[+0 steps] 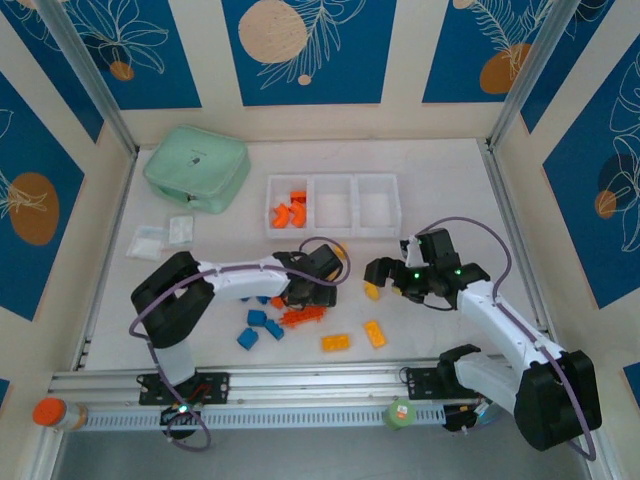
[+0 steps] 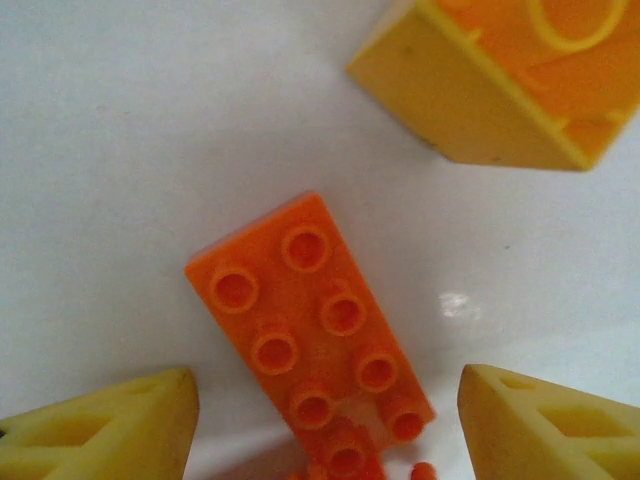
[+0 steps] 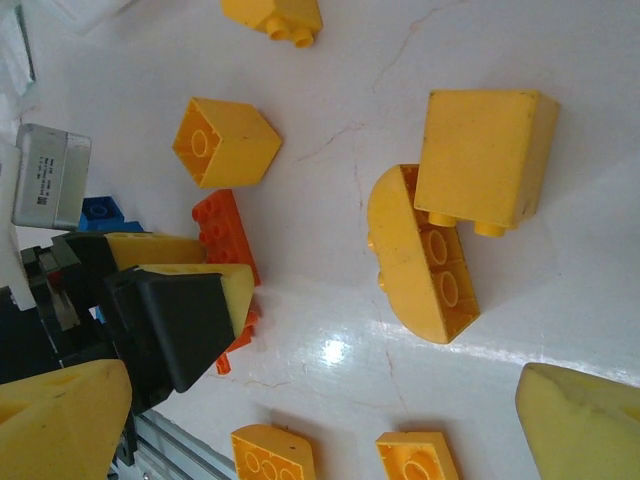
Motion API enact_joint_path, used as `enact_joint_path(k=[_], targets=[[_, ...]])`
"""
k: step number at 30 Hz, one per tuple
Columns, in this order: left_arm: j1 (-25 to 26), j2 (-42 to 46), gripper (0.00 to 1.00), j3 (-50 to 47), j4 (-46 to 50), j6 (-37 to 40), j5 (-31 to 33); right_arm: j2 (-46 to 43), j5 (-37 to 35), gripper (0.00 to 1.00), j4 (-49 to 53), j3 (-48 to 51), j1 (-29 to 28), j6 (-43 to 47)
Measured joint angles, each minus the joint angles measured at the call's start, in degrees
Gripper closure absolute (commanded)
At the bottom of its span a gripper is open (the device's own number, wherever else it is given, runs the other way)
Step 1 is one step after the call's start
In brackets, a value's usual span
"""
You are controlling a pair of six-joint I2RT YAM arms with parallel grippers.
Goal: Sort the legos into containers by color
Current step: Pick up the lego from the middle-left of the table.
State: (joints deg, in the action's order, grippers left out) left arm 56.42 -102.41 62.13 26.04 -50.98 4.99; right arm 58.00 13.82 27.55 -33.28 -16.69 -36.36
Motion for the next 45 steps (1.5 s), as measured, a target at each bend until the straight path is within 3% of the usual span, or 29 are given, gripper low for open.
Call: enact_joint_path(k=[17,31,45], targets=[[1.9,-6.7,0.53,8.3,9.2,0.4,5.9,-0.2,3.1,0.01,-0.2,1.6,3.7,0.5],[2.4,-7.0,0.69,9.0,8.9,-0.2,7.1,-0.2,4.5,0.01,-0.6,1.6,4.7,0.8],[2.4,-2.3,0.72,3.7,2.1,-1.3,8.2,-0.2,4.6,0.01,0.8,-0.4,3.6,2.4]])
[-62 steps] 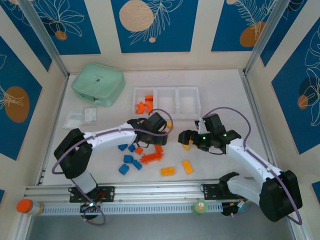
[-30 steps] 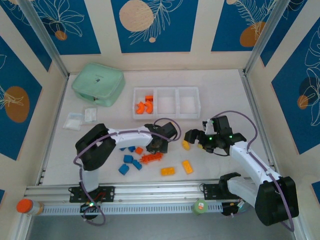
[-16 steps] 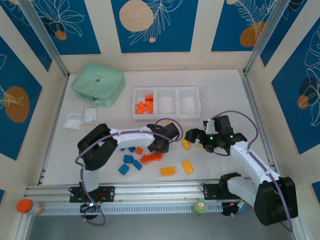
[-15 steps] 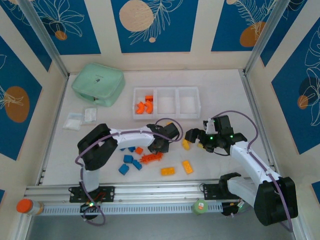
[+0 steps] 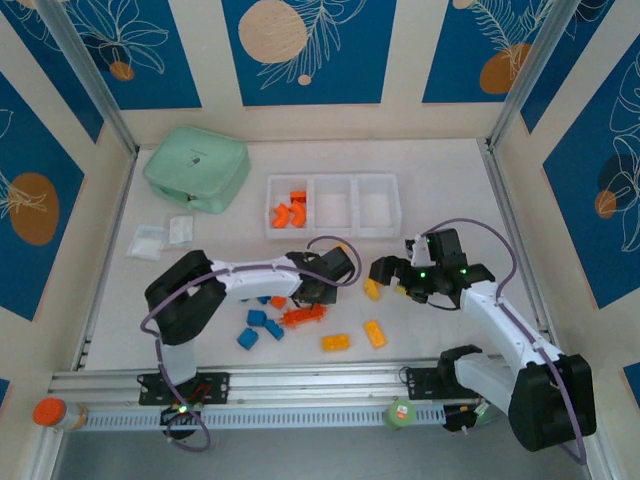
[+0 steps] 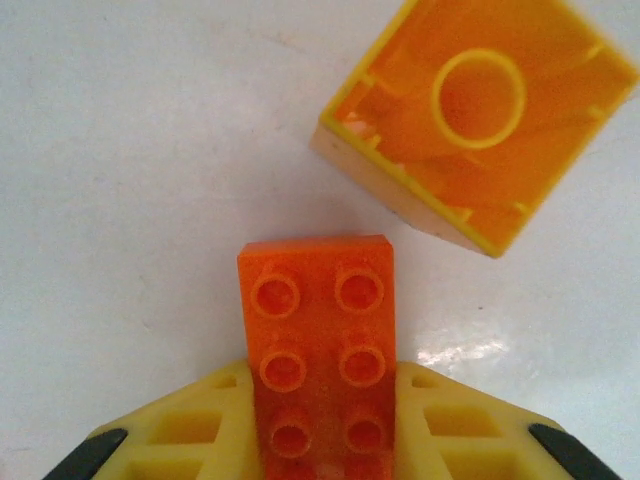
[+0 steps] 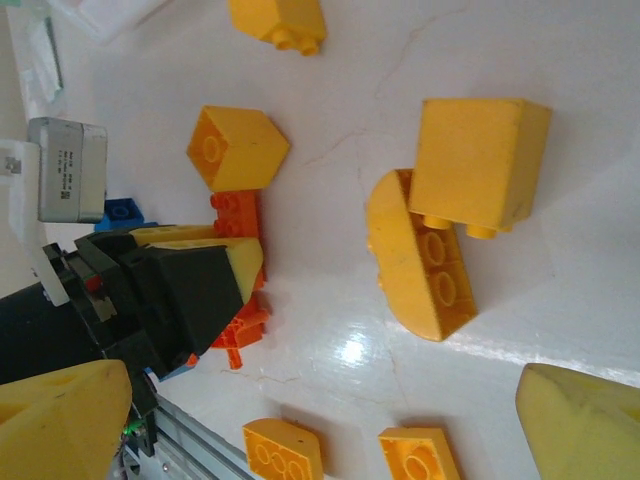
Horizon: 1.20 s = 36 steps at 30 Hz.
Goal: Sort the legos into containers by color
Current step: Pick up the lego from the middle-left of the table, then place the lego in the container.
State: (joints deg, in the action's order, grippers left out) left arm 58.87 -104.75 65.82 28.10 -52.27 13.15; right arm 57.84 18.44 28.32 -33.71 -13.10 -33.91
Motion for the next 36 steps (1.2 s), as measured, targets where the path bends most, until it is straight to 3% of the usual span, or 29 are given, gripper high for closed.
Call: enact_joint_path(k=[8,17,25,33,36], targets=[[-3.2,9.4,0.71,-2.1,-0.1,1.6,2.2,0.4,-0.7,0.01,0.5,-4.4,-5.5,0.0],[-14.8,12.7,0.71,3.1,3.2,10.8,3.4,5.3,-1.9,0.01,-1.9,-6.8,-9.6,-1.6],[-25.5,1.0,0.71,21.0,4.3,18.9,2.0,7.7,-3.8,0.01,-4.0,-9.5,-9.9,-2.0],[-30.4,-16.1,0.69,37.1,7.2,22.8,0.9,8.4,-5.0,0.01,-4.1,-9.6,-9.9,-2.0],[-30.9,-21.1,0.63,43.1,9.0,23.9,0.9,8.4,-5.0,0.01,-4.1,-9.7,-9.6,-1.9]])
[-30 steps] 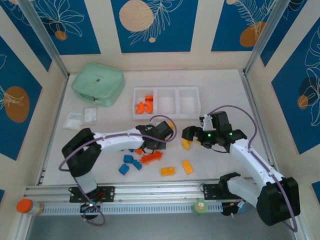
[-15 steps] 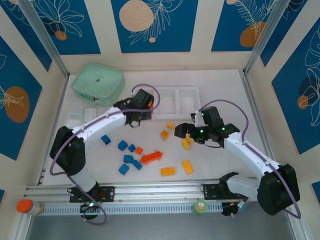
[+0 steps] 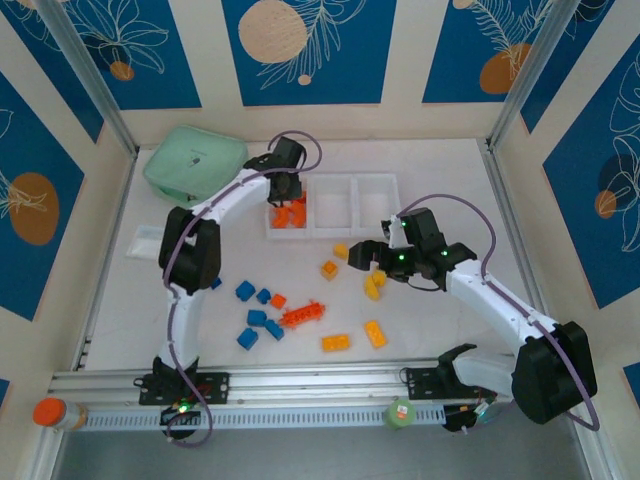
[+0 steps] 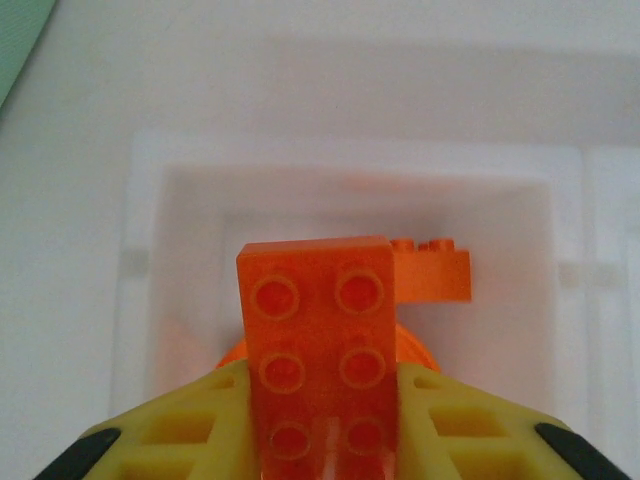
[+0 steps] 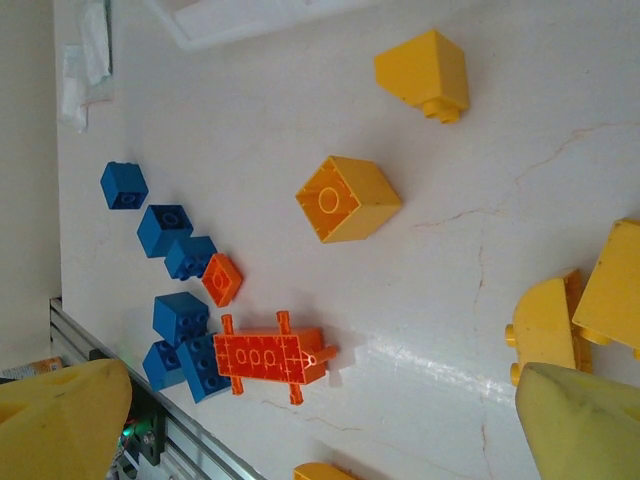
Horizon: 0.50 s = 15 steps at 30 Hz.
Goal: Sort the legos into containers by color
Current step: Place the lego in the container.
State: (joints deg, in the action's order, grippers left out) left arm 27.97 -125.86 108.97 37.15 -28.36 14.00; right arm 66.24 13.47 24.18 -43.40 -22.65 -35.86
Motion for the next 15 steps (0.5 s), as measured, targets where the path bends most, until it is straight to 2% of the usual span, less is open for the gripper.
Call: enact_joint_path(k=[9,15], targets=[[-0.1,-2.7,0.54,5.7,4.0,1.6,0.7,0.0,0.0,0.01,0.3,-0.3,1.0,0.0],[-0.3,-2.5,0.53,5.9,5.8,1.8,1.1,0.0,0.0,0.01,0.7,-1.2,1.2,0.3]])
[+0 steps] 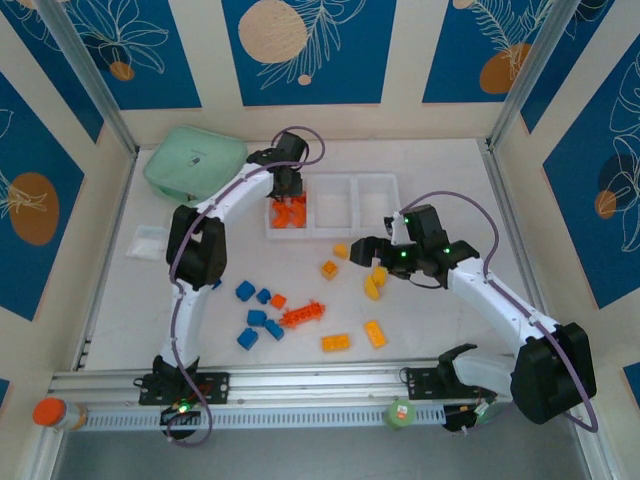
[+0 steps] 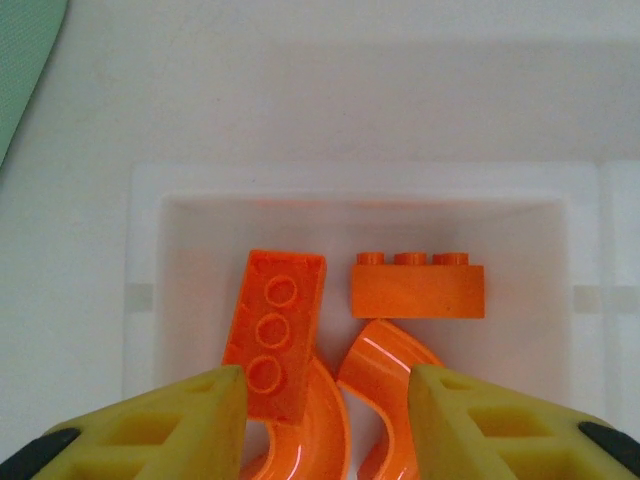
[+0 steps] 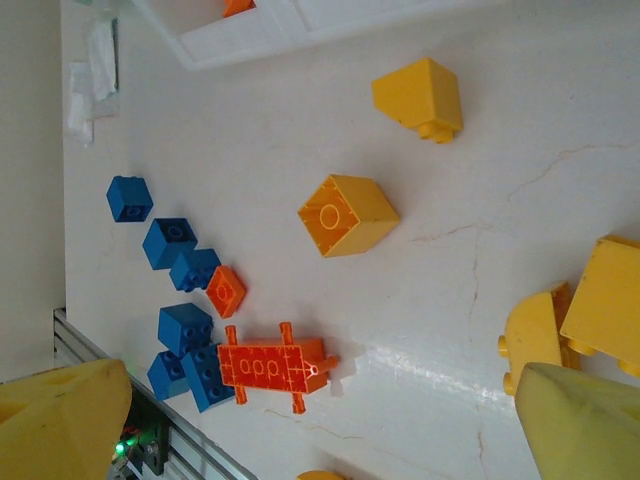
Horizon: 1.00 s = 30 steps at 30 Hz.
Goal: Sort the legos into containers by color
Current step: Place the lego in the container, then pick up the lego from the middle-left of the table.
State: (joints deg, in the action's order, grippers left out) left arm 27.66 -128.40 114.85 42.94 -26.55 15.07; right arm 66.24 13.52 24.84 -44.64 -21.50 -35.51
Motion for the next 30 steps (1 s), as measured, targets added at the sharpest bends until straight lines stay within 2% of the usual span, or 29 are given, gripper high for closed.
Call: enact_joint_path(k=[5,12,21,30], targets=[[0.2,5.8,0.52,-6.3,-0.6,0.1,-1.9,0.0,0.0,0.01,0.7,0.0,0.0,0.6],[3.1,24.0,0.49,-23.6,-4.0,0.0,-5.0,0.0,0.0,0.01,3.6,0.0,-0.8,2.1],[14.1,41.0,0.47,-46.7,-8.3,-0.3,-7.4,-0.7,-1.1,0.01,6.5,0.5,-4.7,2.4],[24.9,50.5,0.43,-60.2,-12.6,-0.3,-10.0,-4.0,-1.6,0.01,5.8,6.7,-9.7,0.3]])
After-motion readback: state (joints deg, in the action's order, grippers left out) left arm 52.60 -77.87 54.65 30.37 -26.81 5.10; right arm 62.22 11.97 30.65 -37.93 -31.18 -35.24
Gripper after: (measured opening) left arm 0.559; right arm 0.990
